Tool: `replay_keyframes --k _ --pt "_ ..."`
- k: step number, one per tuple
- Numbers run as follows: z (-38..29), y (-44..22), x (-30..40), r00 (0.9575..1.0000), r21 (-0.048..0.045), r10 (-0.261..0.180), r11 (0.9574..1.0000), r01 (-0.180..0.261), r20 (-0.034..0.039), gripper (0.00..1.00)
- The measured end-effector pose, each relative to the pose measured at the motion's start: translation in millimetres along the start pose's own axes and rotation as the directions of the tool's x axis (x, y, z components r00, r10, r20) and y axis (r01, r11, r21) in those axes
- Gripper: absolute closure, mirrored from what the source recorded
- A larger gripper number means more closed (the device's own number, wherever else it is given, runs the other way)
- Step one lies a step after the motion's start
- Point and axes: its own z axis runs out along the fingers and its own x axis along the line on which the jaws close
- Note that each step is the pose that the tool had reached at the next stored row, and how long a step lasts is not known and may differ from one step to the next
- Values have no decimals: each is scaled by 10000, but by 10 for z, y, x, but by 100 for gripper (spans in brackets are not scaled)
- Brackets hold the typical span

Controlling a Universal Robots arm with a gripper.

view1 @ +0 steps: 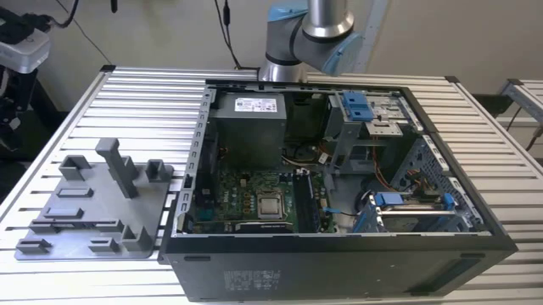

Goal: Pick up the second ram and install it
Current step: 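Pick up the second ram and move it above second insertion slot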

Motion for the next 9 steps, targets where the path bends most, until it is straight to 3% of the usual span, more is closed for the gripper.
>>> replay_keyframes --k 4,9 --pt "0 1 0 9974 26 -717 9974 717 -32 89" --pt "1 1 0 9879 106 -1548 9879 1548 -61 89"
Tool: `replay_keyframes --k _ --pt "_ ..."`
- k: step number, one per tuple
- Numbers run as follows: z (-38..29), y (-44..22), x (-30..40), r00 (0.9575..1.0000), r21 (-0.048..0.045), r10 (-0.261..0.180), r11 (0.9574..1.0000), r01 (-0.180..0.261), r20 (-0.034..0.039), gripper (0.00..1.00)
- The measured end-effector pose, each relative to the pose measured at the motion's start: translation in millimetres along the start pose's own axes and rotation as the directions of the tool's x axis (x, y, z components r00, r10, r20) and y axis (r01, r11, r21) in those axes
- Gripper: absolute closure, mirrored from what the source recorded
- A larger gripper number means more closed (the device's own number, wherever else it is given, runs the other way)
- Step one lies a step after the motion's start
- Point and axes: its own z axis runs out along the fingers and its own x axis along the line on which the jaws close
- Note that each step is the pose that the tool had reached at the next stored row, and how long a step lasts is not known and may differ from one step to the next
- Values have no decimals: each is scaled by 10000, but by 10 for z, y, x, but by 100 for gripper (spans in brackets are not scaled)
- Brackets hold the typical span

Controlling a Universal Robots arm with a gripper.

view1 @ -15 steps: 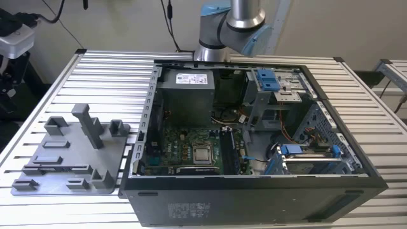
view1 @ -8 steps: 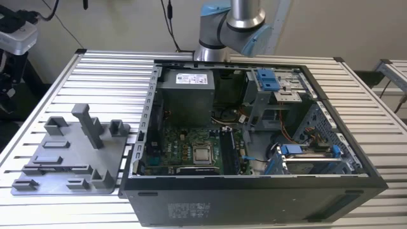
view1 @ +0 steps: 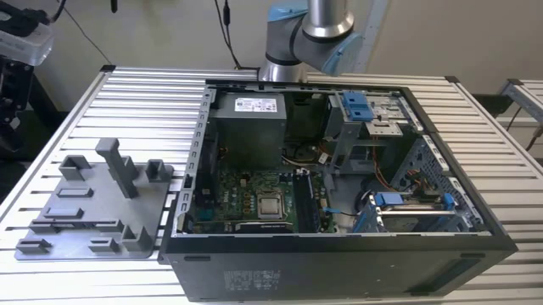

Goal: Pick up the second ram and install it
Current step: 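Pick up the second ram and move it above second insertion slot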

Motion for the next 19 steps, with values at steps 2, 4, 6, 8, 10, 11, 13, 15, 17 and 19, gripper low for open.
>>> replay_keyframes --k 2,4,6,8,10,11,13,15,17,19 --pt "-1 0 0 9997 68 -260 9996 260 -7 89" --pt "0 0 0 9987 142 -505 9986 505 -14 89" --pt "2 -1 0 9973 186 -733 9971 733 -16 89" --pt "3 -1 0 9961 188 -880 9959 880 -24 89" --pt "4 0 0 9949 188 -1007 9947 1008 -31 89" --pt "5 0 0 9938 188 -1114 9936 1114 -36 89" --pt "7 1 -2 9901 191 -1401 9899 1401 -48 89" --pt "6 1 -3 9854 190 -1704 9852 1705 -65 89" --pt "7 1 -3 9791 193 -2032 9789 2033 -81 89" --pt "7 1 -3 9715 201 -2368 9713 2370 -97 89"
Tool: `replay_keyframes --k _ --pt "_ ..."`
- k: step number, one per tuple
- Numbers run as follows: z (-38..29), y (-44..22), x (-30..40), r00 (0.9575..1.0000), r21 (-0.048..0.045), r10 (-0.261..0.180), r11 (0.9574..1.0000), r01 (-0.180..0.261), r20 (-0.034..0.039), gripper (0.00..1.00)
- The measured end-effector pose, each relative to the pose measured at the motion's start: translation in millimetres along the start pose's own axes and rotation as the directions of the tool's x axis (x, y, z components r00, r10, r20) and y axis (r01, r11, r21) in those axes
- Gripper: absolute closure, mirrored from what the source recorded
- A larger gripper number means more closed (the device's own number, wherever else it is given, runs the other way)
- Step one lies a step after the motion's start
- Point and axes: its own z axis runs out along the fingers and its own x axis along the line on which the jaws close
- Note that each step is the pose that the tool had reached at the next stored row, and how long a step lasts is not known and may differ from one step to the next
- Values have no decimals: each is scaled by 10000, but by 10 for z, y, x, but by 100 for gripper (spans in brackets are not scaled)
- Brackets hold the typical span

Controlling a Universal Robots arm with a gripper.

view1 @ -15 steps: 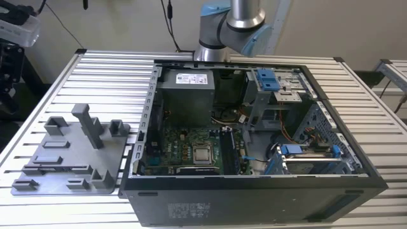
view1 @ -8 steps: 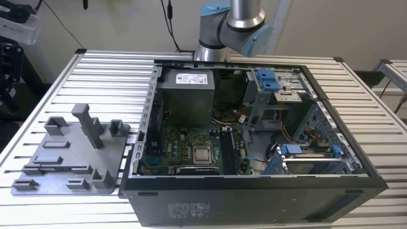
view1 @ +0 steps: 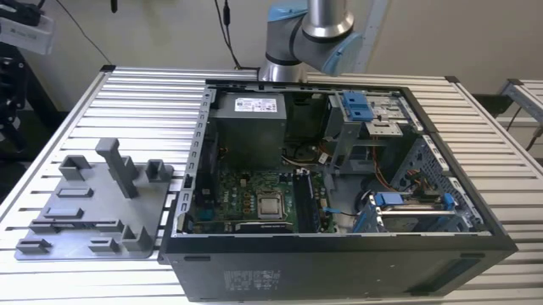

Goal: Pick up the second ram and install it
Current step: 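Pick up the second ram and move it above second insertion slot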

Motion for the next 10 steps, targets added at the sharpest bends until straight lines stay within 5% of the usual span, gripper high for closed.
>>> replay_keyframes --k 5,10 --pt "3 -1 0 9966 65 -827 9965 827 -17 89" --pt "6 0 0 9870 87 -1606 9870 1606 -40 89"
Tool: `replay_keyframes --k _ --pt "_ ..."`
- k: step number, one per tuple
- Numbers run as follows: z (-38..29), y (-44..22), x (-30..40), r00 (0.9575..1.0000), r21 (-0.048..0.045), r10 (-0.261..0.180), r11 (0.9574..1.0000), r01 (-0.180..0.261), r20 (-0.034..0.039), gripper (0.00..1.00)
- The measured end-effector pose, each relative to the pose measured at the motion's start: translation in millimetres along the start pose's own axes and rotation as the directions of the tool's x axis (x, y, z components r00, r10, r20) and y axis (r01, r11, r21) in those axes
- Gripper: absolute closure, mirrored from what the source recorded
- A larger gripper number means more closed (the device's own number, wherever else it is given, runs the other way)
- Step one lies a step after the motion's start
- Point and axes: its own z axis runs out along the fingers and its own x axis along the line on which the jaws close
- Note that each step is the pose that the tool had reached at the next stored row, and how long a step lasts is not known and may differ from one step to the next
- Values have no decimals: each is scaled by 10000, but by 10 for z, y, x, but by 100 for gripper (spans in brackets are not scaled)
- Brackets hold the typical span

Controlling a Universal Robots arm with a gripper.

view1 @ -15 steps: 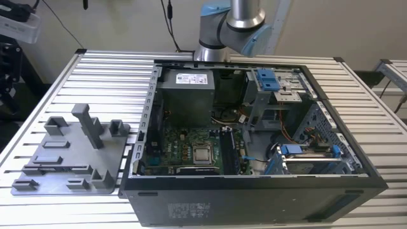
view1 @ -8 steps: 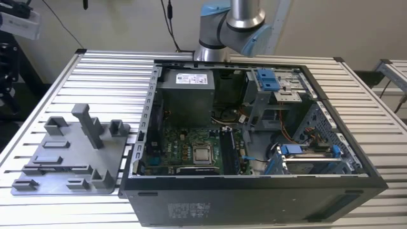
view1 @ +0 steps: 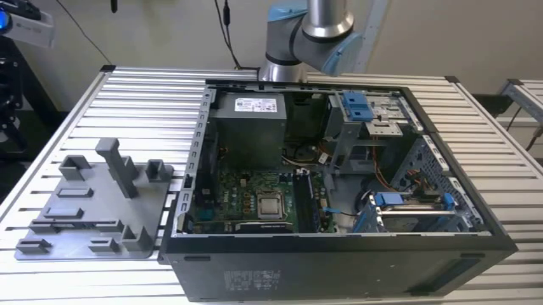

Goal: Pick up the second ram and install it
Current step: 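Pick up the second ram and move it above second insertion slot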

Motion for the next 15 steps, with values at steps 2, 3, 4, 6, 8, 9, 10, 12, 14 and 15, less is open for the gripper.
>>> replay_keyframes --k 2,3,4,6,8,9,10,12,14,15 --pt "3 1 0 9998 3 -219 9998 219 -5 89" --pt "4 1 0 9996 3 -299 9996 299 -6 89" --pt "4 1 0 9995 3 -323 9995 323 -6 89" --pt "4 1 0 9994 3 -335 9994 335 -7 89" --pt "4 1 0 9994 3 -360 9994 360 -7 89" --pt "4 1 0 9993 3 -373 9993 373 -7 89" --pt "4 1 0 9993 3 -385 9993 385 -8 89" --pt "4 1 0 9992 3 -412 9992 412 -9 89" --pt "4 1 0 9990 3 -437 9990 437 -9 89" --pt "4 1 0 9990 3 -449 9990 449 -9 89"
